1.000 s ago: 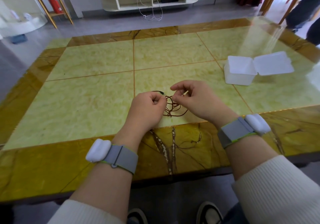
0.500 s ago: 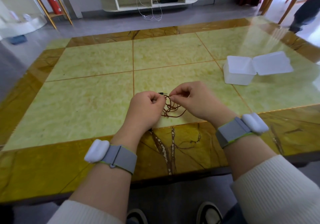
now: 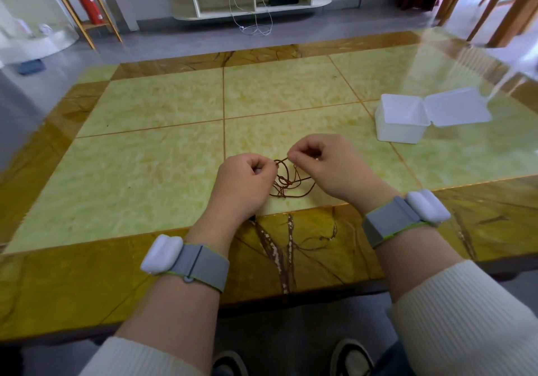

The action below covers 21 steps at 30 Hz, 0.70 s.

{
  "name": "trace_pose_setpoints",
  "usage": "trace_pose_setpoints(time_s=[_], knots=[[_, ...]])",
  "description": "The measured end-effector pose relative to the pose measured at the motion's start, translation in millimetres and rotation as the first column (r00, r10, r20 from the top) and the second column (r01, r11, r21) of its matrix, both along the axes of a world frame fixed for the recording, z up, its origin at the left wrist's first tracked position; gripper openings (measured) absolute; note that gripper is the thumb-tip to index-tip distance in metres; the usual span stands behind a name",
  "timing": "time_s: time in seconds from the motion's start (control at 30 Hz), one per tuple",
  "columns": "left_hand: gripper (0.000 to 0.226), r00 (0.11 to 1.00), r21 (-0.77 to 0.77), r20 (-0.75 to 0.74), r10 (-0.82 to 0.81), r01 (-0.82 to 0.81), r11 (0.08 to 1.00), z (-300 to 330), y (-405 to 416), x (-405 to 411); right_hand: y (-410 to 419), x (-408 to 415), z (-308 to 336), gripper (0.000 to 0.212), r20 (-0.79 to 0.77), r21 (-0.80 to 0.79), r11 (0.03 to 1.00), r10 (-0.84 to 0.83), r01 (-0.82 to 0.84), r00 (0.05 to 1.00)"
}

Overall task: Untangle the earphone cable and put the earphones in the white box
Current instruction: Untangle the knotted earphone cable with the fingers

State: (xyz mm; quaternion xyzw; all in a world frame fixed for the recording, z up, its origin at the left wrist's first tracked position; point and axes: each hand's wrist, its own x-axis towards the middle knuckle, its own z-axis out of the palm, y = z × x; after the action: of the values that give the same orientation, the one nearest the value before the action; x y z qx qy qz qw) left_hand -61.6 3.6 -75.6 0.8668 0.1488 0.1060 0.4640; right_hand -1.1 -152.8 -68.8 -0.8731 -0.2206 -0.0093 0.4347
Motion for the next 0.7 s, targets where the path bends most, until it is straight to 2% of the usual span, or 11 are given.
trace_pose_setpoints(time_s=[0.13, 0.27, 0.33, 0.4, 0.57, 0.63, 0.7], knots=[[0.025, 1.0, -0.001, -0.008, 0.018, -0.018, 1.0, -1, 3, 0, -8, 6, 1, 0.008, 0.017, 0.051, 0.982, -0.181, 0.18, 0.983], [0.024, 1.0, -0.004, 0.013, -0.002, 0.002, 1.0, 2, -2, 0, -5, 2, -1, 0.017, -0.037, 0.011, 1.0, -0.016, 0.016, 0.999], [0.023, 1.0, -0.019, 0.026, -0.018, 0.018, 1.0, 2, -3, -1, -1, 0, -1, 0.008, -0.037, -0.03, 0.999, 0.036, -0.037, 0.999], [0.023, 1.0, -0.013, 0.018, -0.021, 0.021, 1.0, 2, -2, -2, -1, 0, 0, 0.006, -0.018, -0.017, 1.0, 0.012, -0.013, 1.0], [0.023, 1.0, 0.005, -0.008, 0.026, -0.026, 1.0, 1, 1, -1, -10, 9, 1, 0.007, 0.022, 0.085, 0.977, -0.195, 0.193, 0.98], [0.023, 1.0, 0.011, -0.006, 0.022, -0.022, 1.0, 2, 0, -1, -11, 8, 0, 0.015, 0.014, 0.062, 0.983, -0.171, 0.17, 0.985], [0.023, 1.0, 0.015, 0.0, 0.009, -0.009, 1.0, 2, -2, -1, -8, 5, 0, 0.024, 0.002, 0.019, 0.998, -0.066, 0.065, 0.998]])
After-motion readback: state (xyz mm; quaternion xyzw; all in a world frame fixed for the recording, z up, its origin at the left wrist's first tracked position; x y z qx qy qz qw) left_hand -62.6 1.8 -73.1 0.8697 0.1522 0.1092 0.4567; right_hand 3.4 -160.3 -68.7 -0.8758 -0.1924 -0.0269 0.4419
